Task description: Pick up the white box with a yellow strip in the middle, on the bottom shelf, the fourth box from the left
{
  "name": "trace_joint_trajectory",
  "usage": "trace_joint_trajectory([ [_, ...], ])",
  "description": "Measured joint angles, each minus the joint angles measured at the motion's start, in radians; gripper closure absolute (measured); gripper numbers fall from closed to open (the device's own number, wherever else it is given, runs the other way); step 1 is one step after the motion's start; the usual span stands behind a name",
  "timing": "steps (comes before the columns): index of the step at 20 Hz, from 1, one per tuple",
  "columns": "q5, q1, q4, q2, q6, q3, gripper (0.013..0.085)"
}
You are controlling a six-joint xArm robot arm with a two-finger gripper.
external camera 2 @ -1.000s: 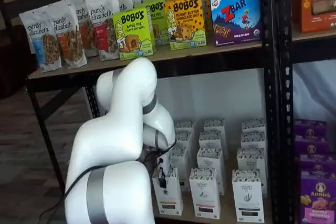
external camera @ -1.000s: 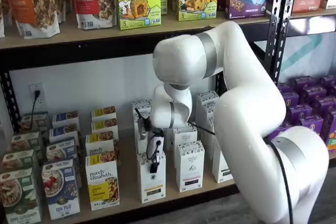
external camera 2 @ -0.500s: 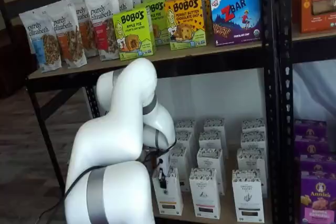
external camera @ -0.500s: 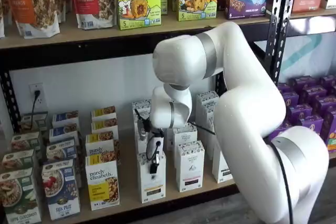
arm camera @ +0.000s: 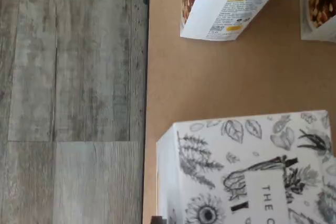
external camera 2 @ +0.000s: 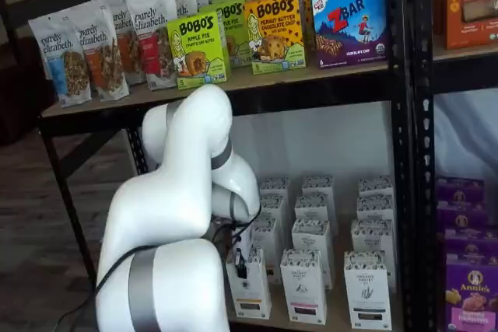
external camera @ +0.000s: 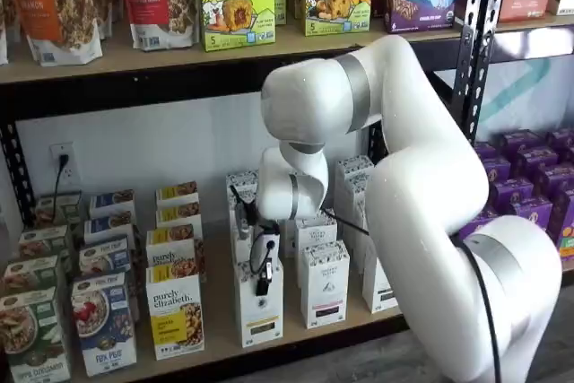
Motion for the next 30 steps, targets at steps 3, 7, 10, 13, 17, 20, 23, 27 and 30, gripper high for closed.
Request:
trace_joint_trajectory([
  [3, -0.001, 0.001, 0.001, -0.001, 0.000, 0.001, 0.0290],
  [7, 0.002, 0.001, 0.010, -0.005, -0.008, 0.004, 0.0410],
  [10, -0.003, 0.001, 0.015, -0.009, -0.013, 0.012, 0.0450],
  [13, -0.005, 0.000, 0.013, -0.018, -0.013, 0.024, 0.0450],
  [17, -0.012, 0.001, 0.028, -0.040, -0.028, 0.055, 0.0450],
  [20, -0.022, 0.003, 0.034, -0.063, -0.033, 0.092, 0.0450],
  [23, -0.034, 0.005, 0.060, -0.087, -0.057, 0.133, 0.0450],
  [27, -0.044, 0.010, 0.112, -0.129, -0.105, 0.196, 0.0450],
  [30, -0.057, 0.019, 0.141, -0.165, -0.126, 0.251, 0.0450],
])
